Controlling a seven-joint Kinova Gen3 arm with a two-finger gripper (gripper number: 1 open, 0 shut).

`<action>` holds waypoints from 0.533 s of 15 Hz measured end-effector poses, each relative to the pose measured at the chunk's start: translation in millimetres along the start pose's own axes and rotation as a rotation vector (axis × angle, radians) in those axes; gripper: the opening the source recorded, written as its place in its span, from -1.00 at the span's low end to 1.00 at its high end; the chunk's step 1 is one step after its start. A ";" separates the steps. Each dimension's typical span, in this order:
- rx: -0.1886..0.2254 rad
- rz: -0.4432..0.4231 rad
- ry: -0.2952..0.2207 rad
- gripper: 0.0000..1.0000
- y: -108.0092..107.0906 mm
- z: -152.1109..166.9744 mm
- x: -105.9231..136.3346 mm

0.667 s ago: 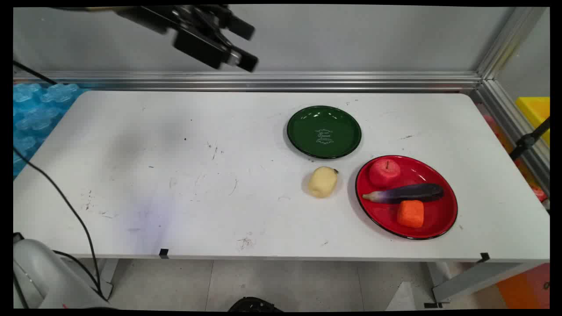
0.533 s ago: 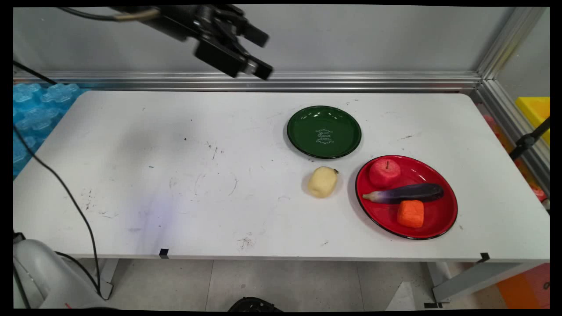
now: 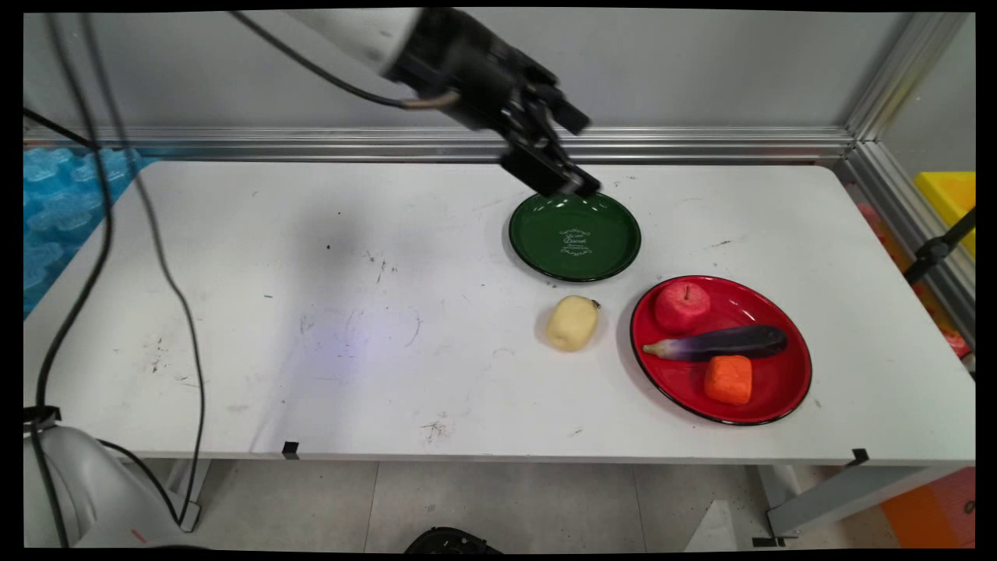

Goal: Pick up the eggplant from the red plate

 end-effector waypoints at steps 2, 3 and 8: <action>-0.006 0.024 -0.021 1.00 -2.5 32.8 7.6; -0.011 0.038 -0.032 1.00 -3.4 50.7 11.4; -0.040 0.086 -0.088 1.00 -5.5 131.8 25.2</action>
